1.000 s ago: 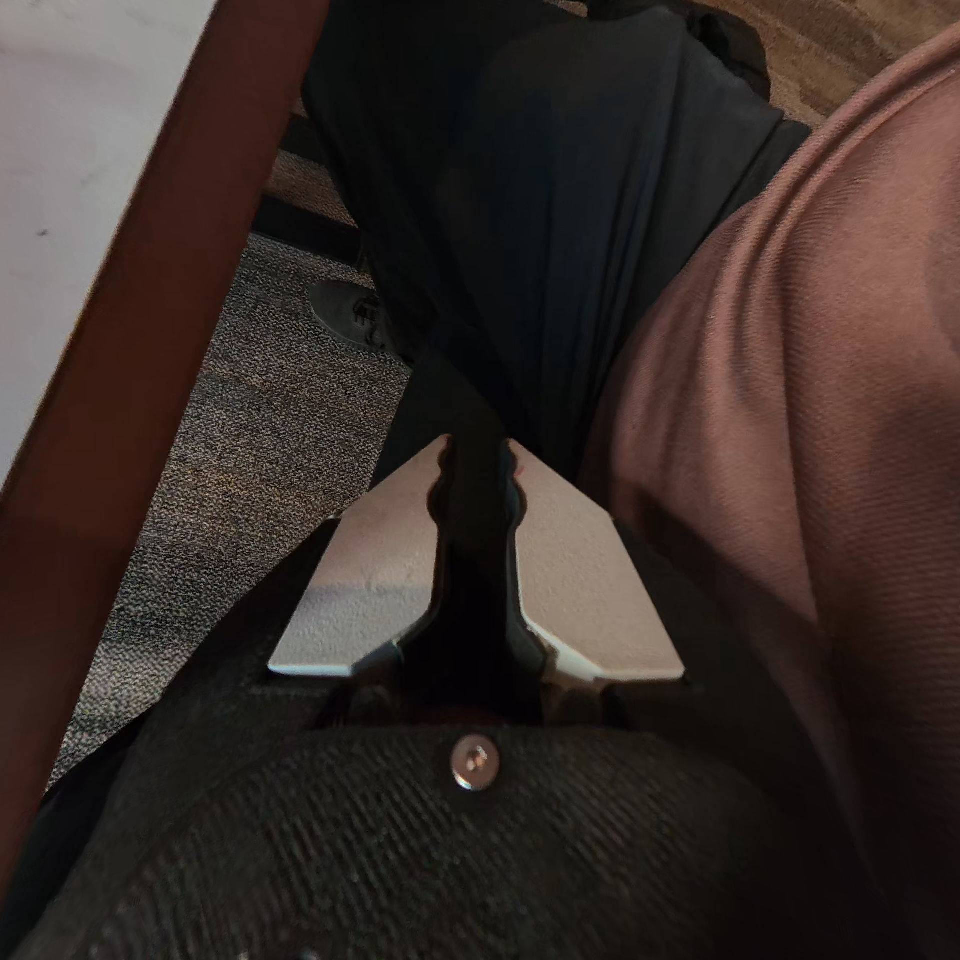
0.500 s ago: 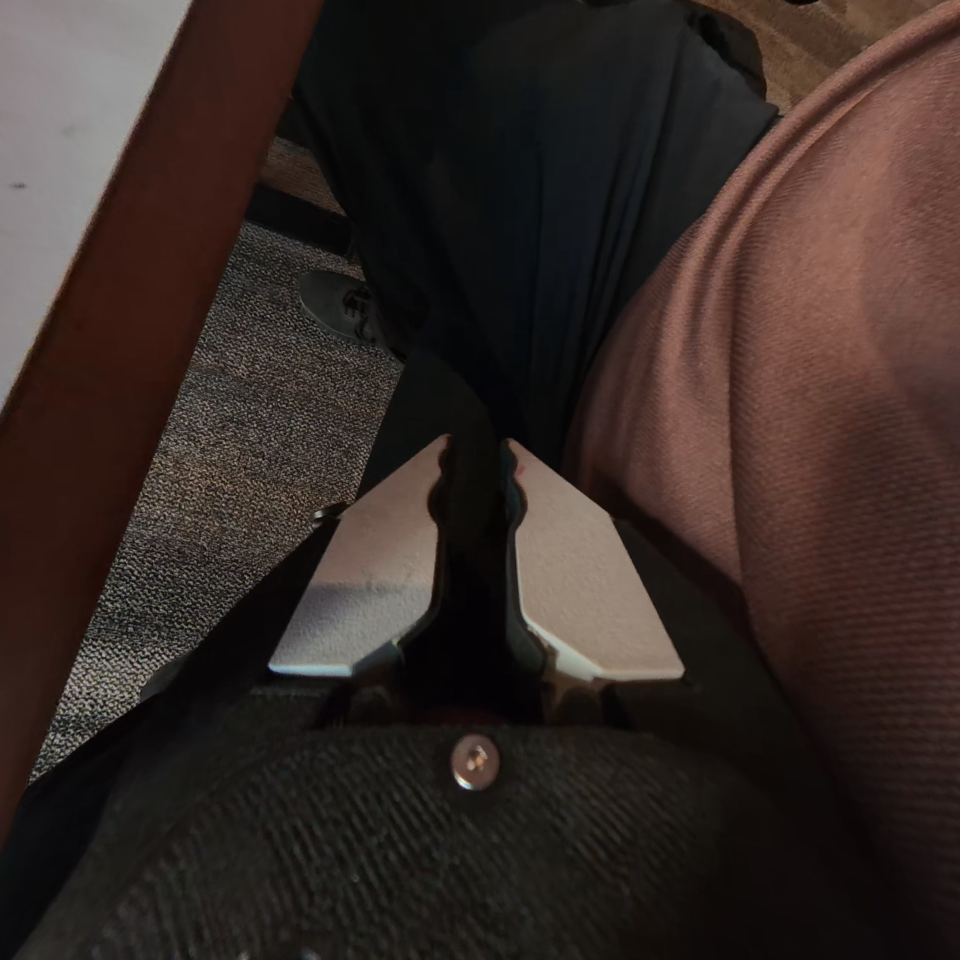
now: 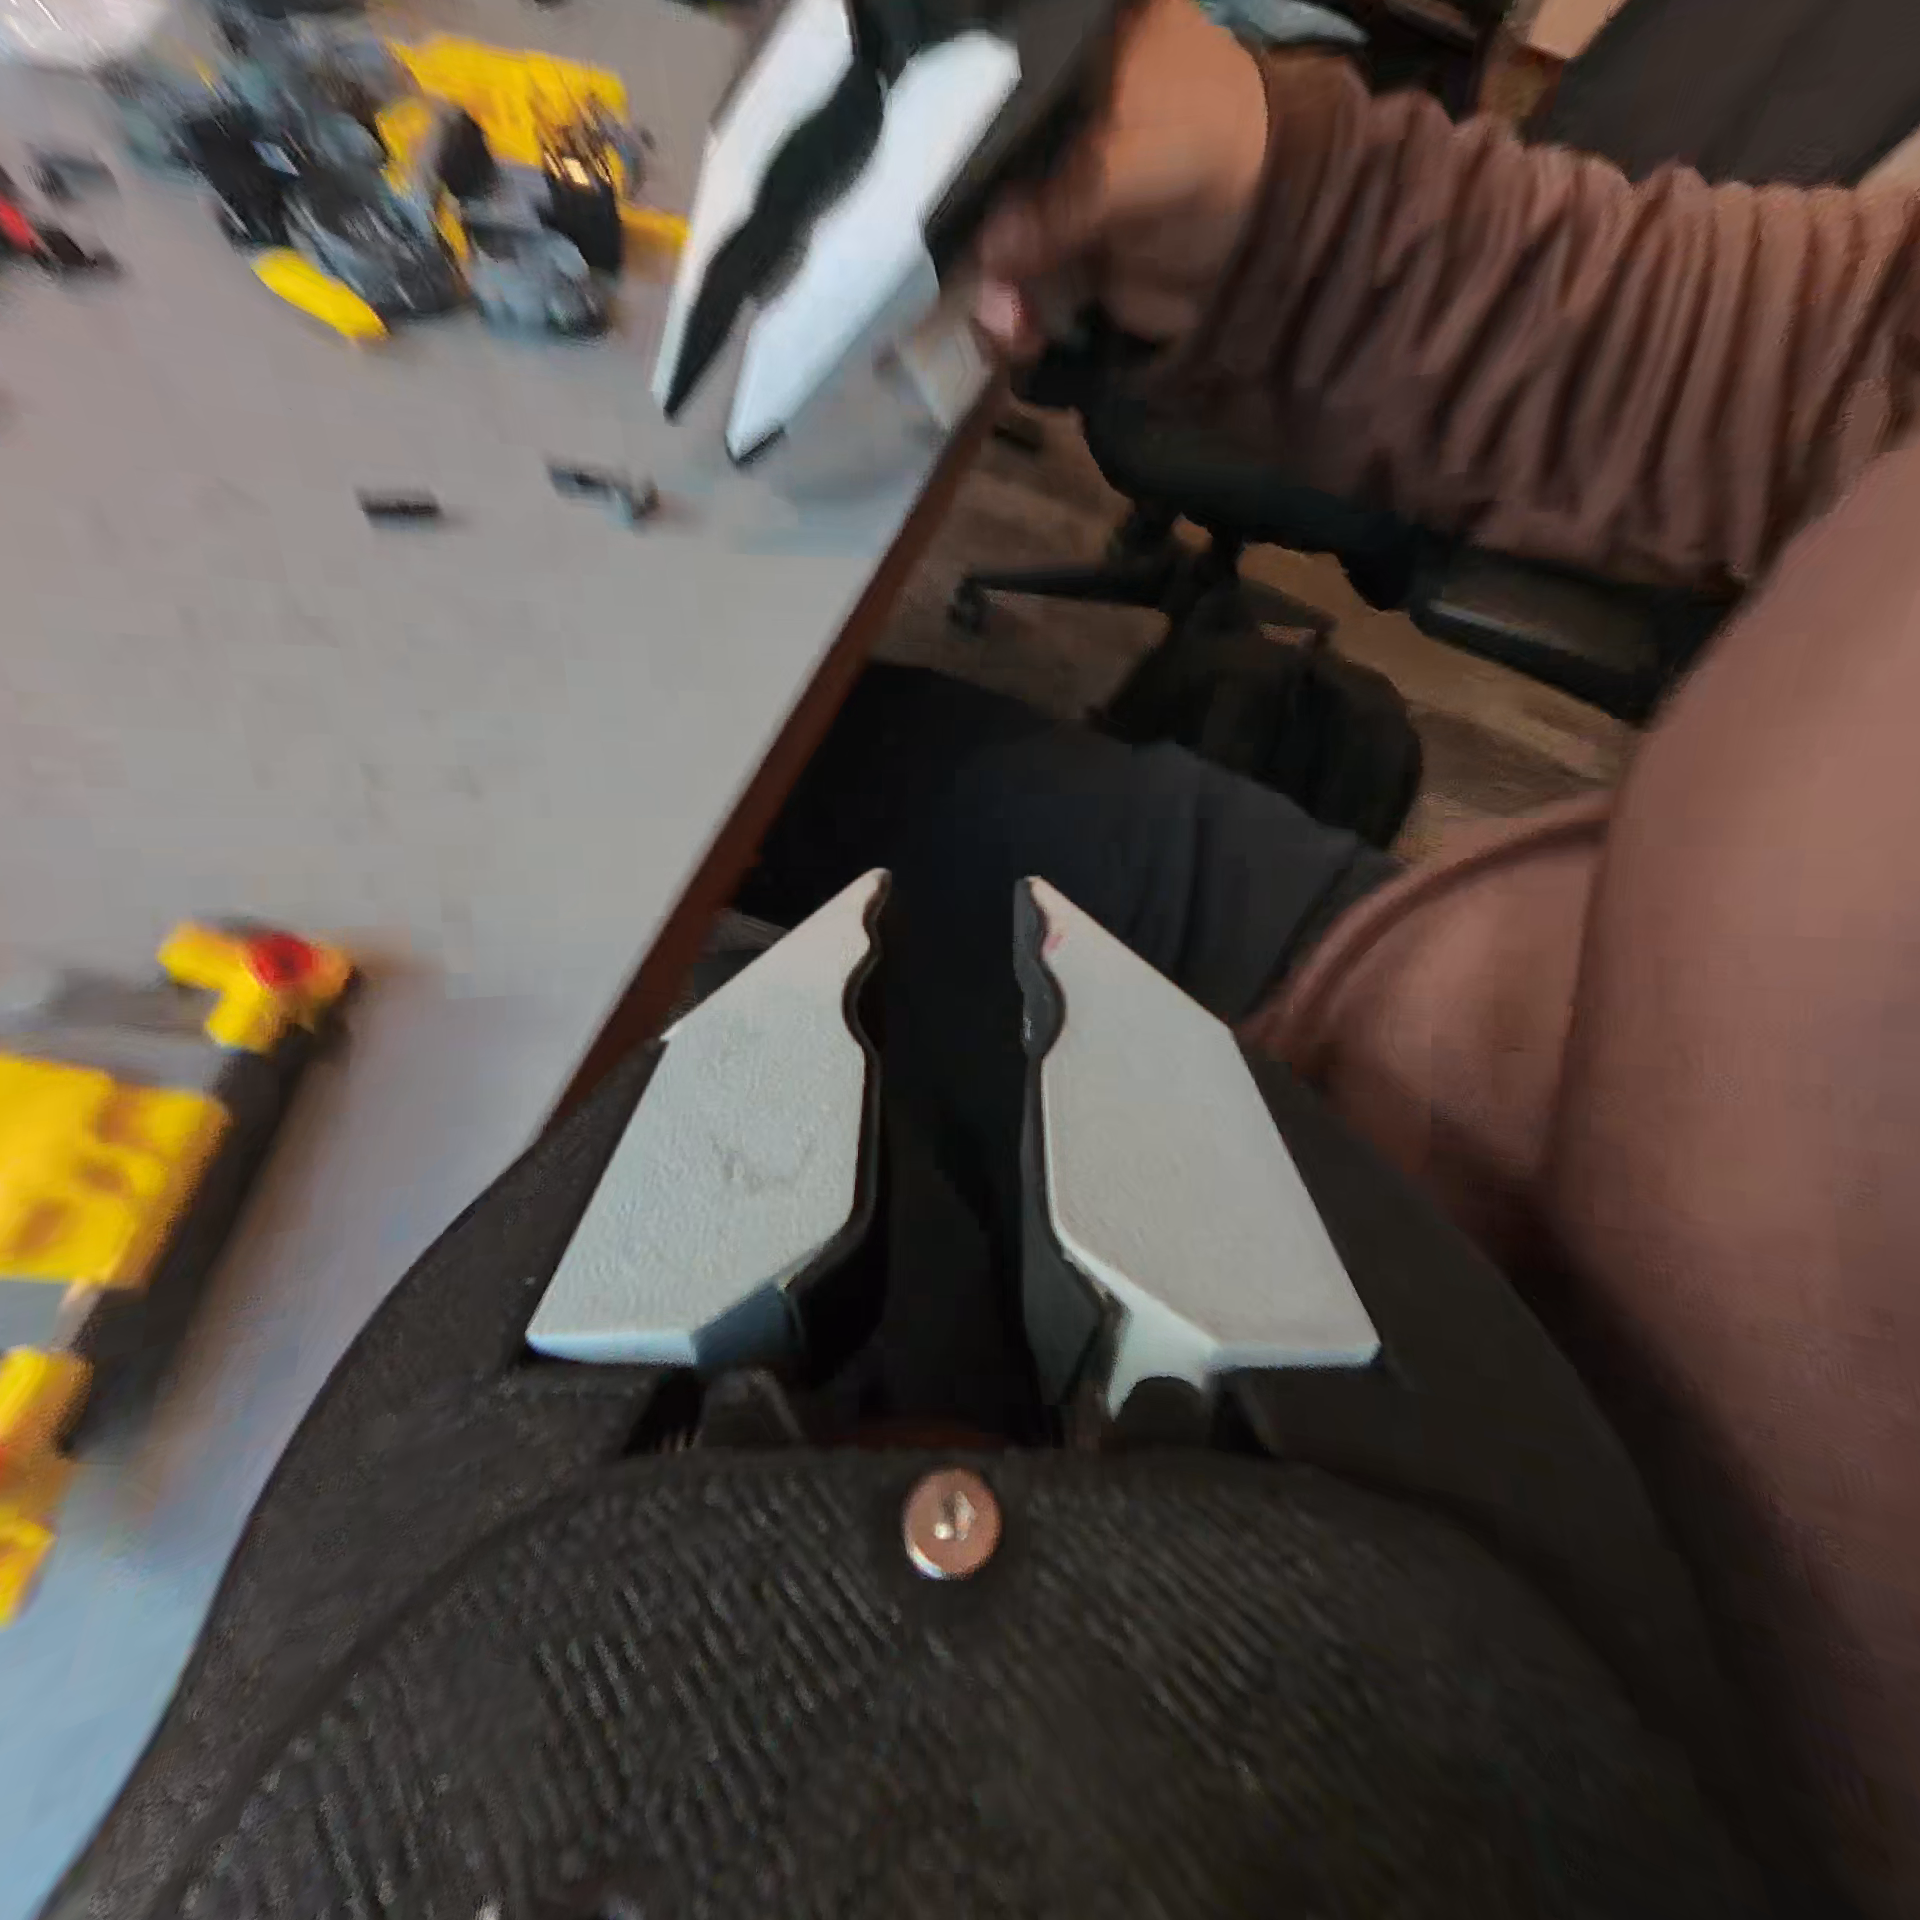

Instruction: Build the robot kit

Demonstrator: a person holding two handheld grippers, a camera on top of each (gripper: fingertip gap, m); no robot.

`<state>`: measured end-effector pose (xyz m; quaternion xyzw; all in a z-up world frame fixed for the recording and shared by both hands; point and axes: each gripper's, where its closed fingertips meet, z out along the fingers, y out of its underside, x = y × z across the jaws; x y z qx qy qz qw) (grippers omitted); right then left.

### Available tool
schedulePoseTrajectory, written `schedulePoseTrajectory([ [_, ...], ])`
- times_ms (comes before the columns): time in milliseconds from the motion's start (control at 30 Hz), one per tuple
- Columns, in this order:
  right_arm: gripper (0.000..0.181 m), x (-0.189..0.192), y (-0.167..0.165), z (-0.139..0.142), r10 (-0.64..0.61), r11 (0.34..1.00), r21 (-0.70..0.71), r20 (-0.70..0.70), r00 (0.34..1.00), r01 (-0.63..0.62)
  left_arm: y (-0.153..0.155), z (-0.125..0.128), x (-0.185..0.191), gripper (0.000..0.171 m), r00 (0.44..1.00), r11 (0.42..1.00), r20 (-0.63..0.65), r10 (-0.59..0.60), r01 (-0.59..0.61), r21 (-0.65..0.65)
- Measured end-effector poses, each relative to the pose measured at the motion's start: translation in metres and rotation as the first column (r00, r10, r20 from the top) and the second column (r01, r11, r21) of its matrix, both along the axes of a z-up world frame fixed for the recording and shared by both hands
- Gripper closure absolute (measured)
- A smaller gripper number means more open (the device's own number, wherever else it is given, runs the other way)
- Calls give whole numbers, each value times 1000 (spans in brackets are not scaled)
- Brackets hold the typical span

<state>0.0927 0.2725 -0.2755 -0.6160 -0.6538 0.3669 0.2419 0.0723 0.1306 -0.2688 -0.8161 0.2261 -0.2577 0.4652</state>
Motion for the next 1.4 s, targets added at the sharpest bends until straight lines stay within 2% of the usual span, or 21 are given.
schedulePoseTrajectory([
  [133,159,-5,6,-4,44,992,118,28,999,-47,30,12,7,151,996,998,-70,60,-59,13],
  [200,160,-7,8,-5,76,971,221,62,995,-88,31,7,12,151,997,997,-28,67,-68,-23],
  [267,161,-9,7,-4,100,945,303,90,991,-123,28,-7,13,152,996,995,-38,76,-78,-66],
  [367,160,-10,1,1,76,962,255,77,994,-94,17,-21,10,151,994,994,-83,71,-77,-76],
  [533,152,-12,4,4,-78,991,109,51,996,72,2,-34,0,152,989,996,-131,69,-75,-41],
  [733,138,-21,7,-6,-200,979,68,134,971,192,-9,-48,-3,153,994,998,-108,20,-27,-65],
  [900,149,-22,11,-18,-255,966,77,182,950,245,-10,-42,-16,154,997,997,-58,47,-51,-65],
  [1000,168,-22,13,-18,-266,964,71,162,950,258,-10,-42,-16,154,998,995,-29,47,-49,-85],
  [1133,168,-23,11,-18,-254,967,52,119,960,249,-7,-39,-16,154,998,996,-31,55,-57,-72],
  [1267,169,-30,1,-7,-174,977,122,5,985,172,7,-17,-14,154,994,994,54,96,-93,-59],
  [1400,169,-39,-15,16,-57,960,264,-154,986,97,38,16,-20,153,974,985,148,169,-162,-53],
])
